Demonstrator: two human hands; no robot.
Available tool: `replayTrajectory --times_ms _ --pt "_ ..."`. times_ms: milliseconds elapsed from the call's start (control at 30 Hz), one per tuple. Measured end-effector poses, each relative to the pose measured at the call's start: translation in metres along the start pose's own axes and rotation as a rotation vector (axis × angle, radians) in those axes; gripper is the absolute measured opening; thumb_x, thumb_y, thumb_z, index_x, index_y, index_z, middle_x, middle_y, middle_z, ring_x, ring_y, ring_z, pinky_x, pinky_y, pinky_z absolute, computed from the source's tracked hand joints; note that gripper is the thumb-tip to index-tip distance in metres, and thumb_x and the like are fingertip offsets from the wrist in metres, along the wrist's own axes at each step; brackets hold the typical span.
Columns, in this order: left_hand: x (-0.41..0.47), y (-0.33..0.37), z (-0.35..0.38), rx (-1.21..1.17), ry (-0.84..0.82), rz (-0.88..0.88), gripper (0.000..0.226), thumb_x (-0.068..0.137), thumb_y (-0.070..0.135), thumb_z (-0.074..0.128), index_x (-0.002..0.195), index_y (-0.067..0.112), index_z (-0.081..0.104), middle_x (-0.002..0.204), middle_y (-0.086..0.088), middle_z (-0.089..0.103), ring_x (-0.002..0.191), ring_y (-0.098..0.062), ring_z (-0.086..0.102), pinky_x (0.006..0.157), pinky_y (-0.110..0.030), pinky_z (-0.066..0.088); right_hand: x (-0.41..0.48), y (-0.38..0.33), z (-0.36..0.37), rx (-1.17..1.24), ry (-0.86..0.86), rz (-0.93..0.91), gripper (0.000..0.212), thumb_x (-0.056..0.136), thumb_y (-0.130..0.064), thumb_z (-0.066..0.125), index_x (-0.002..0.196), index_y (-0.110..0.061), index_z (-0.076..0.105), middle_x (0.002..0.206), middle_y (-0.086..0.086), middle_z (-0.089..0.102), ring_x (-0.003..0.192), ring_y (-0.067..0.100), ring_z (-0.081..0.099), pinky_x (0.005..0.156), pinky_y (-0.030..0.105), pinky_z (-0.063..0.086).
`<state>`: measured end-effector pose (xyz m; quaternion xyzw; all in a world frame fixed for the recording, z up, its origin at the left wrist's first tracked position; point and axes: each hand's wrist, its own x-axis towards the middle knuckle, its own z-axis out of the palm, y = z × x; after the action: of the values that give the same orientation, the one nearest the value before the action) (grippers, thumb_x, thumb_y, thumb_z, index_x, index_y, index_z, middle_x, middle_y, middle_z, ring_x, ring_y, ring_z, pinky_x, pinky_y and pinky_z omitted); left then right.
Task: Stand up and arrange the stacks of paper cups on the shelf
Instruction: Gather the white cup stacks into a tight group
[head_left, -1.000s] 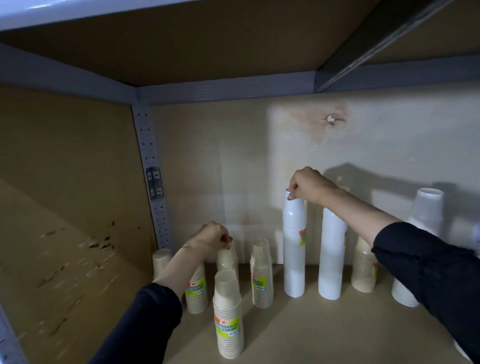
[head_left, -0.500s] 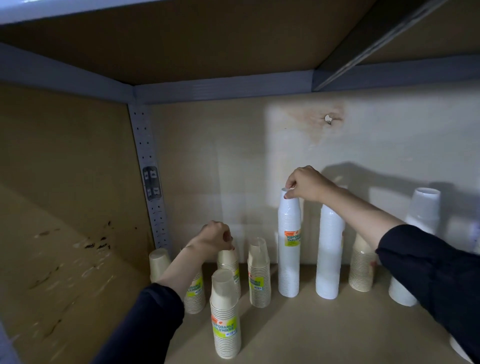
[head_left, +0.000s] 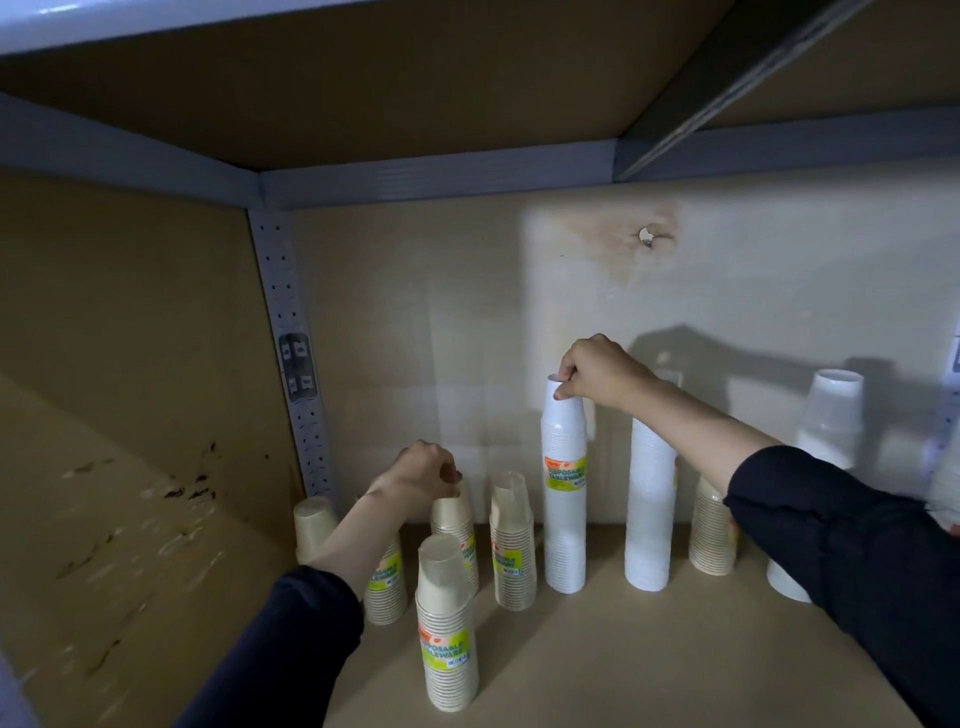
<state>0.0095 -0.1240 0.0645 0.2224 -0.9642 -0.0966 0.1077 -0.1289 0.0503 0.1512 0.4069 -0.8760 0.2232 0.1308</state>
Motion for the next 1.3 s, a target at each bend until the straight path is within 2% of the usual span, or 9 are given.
replayTrajectory --times_ms 133,367,633,767,933,1067,1300 --pt "-0.004 0.007 -0.013 0.016 0.026 0.066 0.028 0.087 0.02 0.062 0.11 0.005 0.066 0.119 -0.011 0.065 0.11 -0.025 0.059 0.09 -0.027 0.046 -0.006 0.002 -0.013 -0.025 -0.003 -0.029 0.032 0.076 -0.019 0.072 0.102 0.0 0.069 0.111 0.017 0.066 0.108 0.03 0.058 0.088 0.032 0.046" --pt "-0.013 0.047 -0.039 -0.015 0.251 0.223 0.023 0.089 0.017 0.057 0.108 0.008 0.067 0.117 -0.009 0.067 0.107 -0.025 0.062 0.09 -0.028 0.045 -0.032 0.028 -0.062 -0.061 0.096 0.005 0.026 0.078 -0.011 0.068 0.102 0.0 0.07 0.109 0.014 0.07 0.107 0.027 0.06 0.089 0.029 0.045" --pt "-0.021 0.098 -0.04 -0.058 0.25 0.362 0.024 0.09 0.013 0.054 0.11 0.007 0.067 0.117 -0.012 0.066 0.108 -0.027 0.061 0.09 -0.029 0.044 -0.072 0.064 -0.089 -0.102 0.098 0.086 0.024 0.079 -0.007 0.063 0.102 -0.001 0.069 0.108 0.014 0.069 0.109 0.027 0.058 0.093 0.031 0.046" --pt "-0.023 0.116 -0.041 -0.065 0.268 0.395 0.024 0.09 0.012 0.055 0.108 0.006 0.068 0.115 -0.011 0.067 0.107 -0.026 0.061 0.086 -0.025 0.041 -0.084 0.077 -0.105 -0.122 0.109 0.121 0.025 0.08 -0.01 0.065 0.103 -0.001 0.068 0.111 0.014 0.068 0.109 0.027 0.058 0.095 0.031 0.046" --pt "-0.019 0.137 -0.042 -0.114 0.286 0.426 0.021 0.088 0.008 0.056 0.103 0.002 0.069 0.11 -0.014 0.068 0.101 -0.028 0.062 0.085 -0.028 0.044 -0.097 0.093 -0.123 -0.136 0.133 0.169 0.027 0.08 -0.01 0.066 0.105 -0.001 0.068 0.112 0.014 0.068 0.112 0.027 0.057 0.095 0.031 0.044" --pt "-0.014 0.159 -0.04 -0.136 0.308 0.424 0.023 0.088 0.008 0.055 0.107 0.003 0.067 0.114 -0.012 0.067 0.106 -0.028 0.06 0.09 -0.029 0.043 -0.104 0.106 -0.126 -0.126 0.13 0.223 0.027 0.079 -0.01 0.067 0.104 -0.001 0.068 0.111 0.015 0.068 0.11 0.027 0.058 0.095 0.031 0.045" --pt "0.0 0.194 -0.033 -0.173 0.342 0.399 0.029 0.089 0.008 0.052 0.116 0.006 0.062 0.123 -0.01 0.061 0.111 -0.027 0.056 0.089 -0.027 0.039 -0.104 0.127 -0.099 -0.076 0.051 0.272 0.022 0.077 -0.003 0.062 0.097 -0.001 0.071 0.108 0.017 0.069 0.103 0.028 0.063 0.09 0.029 0.048"
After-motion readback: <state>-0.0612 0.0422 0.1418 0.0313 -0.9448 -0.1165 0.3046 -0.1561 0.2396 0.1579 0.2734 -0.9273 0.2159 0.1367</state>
